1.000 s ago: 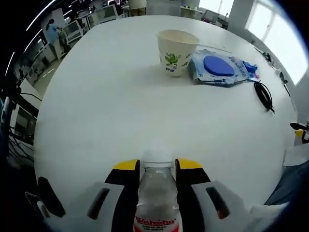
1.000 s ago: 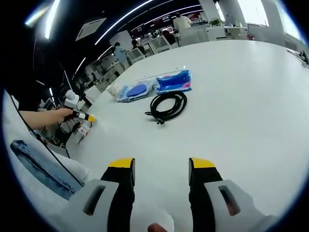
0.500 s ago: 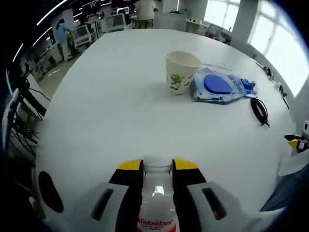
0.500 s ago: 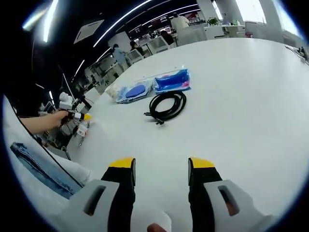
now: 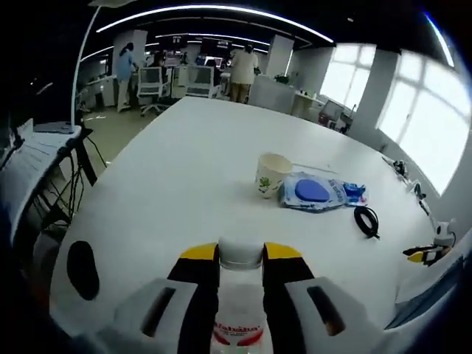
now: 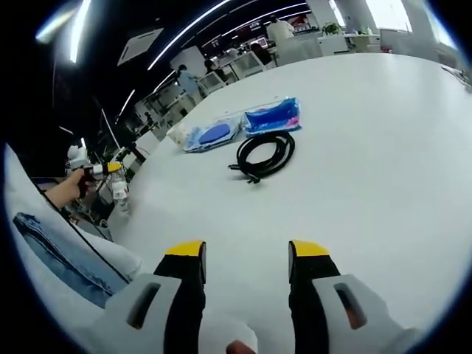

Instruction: Arrange the tabletop items into an orderly group along one side of the table until the central work area is clear of visible clutter.

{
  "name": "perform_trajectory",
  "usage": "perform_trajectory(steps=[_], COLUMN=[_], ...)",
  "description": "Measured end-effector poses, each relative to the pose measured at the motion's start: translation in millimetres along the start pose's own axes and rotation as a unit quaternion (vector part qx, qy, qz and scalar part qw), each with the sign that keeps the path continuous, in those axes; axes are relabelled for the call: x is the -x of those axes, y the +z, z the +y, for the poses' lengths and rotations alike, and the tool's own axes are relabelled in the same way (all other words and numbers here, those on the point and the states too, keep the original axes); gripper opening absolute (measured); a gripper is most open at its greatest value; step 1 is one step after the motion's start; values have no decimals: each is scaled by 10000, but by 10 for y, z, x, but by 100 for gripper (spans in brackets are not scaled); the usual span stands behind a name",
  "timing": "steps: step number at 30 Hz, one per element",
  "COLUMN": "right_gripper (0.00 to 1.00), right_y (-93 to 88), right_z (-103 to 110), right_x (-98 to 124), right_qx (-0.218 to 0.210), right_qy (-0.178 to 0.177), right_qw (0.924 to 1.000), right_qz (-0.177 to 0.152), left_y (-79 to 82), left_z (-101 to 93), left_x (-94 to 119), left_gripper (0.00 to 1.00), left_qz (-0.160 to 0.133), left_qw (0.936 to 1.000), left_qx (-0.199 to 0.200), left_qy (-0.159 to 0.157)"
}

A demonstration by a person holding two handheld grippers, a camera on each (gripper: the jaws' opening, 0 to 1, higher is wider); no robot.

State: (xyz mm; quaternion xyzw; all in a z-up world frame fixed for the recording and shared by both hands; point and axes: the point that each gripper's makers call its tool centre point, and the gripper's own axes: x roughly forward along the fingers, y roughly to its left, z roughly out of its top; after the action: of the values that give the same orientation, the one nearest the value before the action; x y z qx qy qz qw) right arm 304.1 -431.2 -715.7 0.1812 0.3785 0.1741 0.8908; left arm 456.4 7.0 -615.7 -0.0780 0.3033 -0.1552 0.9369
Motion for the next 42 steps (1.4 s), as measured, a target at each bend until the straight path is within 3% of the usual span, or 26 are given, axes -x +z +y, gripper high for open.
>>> perform_trajectory(steps=[4, 10, 18, 27, 34, 40, 42], right_gripper=[43, 44, 44, 44, 44, 44, 44], right_y=[-5, 53, 16, 48, -14, 9, 19], right_z=[-14, 14, -39, -115, -138, -201, -224], right_x=[-18, -41, 21, 71, 117, 177, 181], right_qx=[0, 14, -85, -376, -492, -549, -561], right_qy=[-1, 33, -61, -222, -345, -490, -535], right_qw=[10000, 10000, 9999, 9984, 9975, 9966, 9963], right_qz=[13, -65, -115, -349, -373, -381, -372], left_y=[105, 339, 1010, 1487, 1630, 1597, 1554], left_z=[35, -31, -122, -165, -122, 31, -20], left_x=[15, -224, -607, -872, -1076, -1335, -1278], left_gripper=[19, 19, 19, 19, 19, 20, 20], left_qz=[-133, -288, -597, -783, -703, -580, -546], left_qw=[9999, 9989, 9960, 9947, 9946, 9964, 9967], left_qx=[71, -366, -643, -628, -760, -612, -598], left_qy=[-33, -86, -168, -215, -62, 23, 52])
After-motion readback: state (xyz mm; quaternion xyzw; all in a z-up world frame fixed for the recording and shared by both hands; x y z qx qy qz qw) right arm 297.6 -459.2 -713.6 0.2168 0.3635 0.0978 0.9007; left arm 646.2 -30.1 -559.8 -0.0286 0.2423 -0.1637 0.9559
